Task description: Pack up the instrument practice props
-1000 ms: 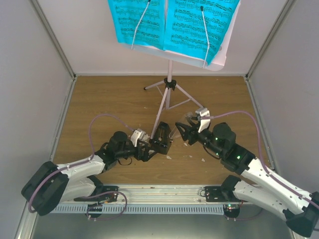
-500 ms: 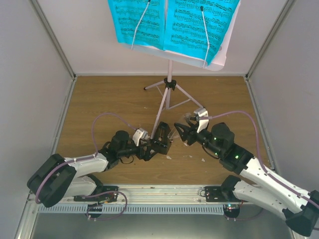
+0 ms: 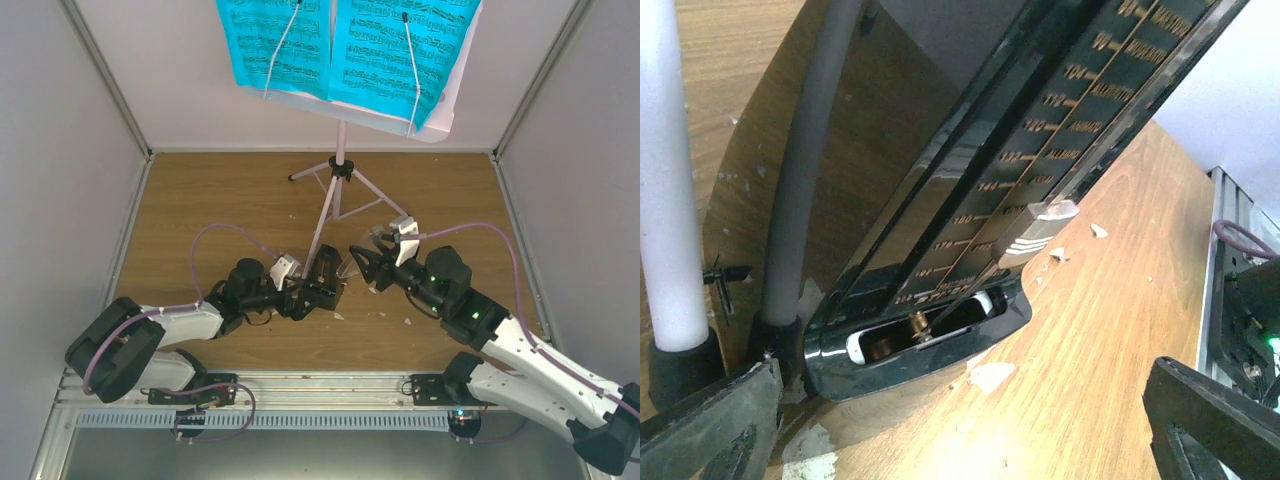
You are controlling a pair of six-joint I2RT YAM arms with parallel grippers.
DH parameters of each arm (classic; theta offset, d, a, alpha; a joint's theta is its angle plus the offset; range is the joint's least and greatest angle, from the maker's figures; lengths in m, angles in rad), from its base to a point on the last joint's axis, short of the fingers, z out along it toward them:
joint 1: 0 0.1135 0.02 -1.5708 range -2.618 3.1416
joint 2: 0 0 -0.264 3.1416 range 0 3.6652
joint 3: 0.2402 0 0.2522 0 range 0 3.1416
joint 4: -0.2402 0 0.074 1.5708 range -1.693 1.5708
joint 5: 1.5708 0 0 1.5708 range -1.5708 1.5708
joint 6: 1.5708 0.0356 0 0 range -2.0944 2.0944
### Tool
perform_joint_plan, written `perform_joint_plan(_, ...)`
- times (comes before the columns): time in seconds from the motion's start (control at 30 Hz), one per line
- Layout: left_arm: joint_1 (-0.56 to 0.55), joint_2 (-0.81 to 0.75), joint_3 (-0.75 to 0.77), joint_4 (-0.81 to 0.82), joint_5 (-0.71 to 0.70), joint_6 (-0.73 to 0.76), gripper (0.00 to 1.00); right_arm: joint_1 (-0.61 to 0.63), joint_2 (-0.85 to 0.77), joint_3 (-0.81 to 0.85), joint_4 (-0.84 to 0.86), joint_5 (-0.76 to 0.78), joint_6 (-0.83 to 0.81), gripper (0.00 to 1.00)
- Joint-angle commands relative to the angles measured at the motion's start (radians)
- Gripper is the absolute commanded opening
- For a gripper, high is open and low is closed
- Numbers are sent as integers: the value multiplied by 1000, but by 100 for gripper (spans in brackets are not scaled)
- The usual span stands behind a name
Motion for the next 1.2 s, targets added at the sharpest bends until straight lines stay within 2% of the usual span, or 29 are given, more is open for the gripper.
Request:
perform_joint_plan(0.0, 1, 4, 4, 107, 20, 6, 99, 5, -16, -4, 30, 1, -15, 48)
perform_joint_plan(0.23, -41, 48, -4, 150, 48, -34, 99, 4, -44, 5, -23, 55, -35, 48)
perform_joint_plan(0.6, -232, 109, 33, 229, -11, -128, 99, 5, -68, 10, -92, 109, -62, 48)
perform_joint_plan(0.7, -250, 125, 38, 253, -21, -150, 99, 6, -74, 5, -102, 113, -66, 48)
perform_joint_plan(0.8, -248, 93, 25, 273, -25, -155, 99, 4, -89, 3, -130, 136, -83, 49)
perform_joint_plan(0.9, -225, 15, 18, 225, -42, -137, 99, 5, -108, 0, -160, 160, -98, 49)
perform_joint_plan(1.07, -106, -170, 17, 42, -66, -86, 99, 15, -117, -71, -105, 120, -85, 47)
perform_joint_plan(1.17, -31, -271, 59, -115, -104, -23, 99, 84, -116, -136, -39, 202, -69, 47)
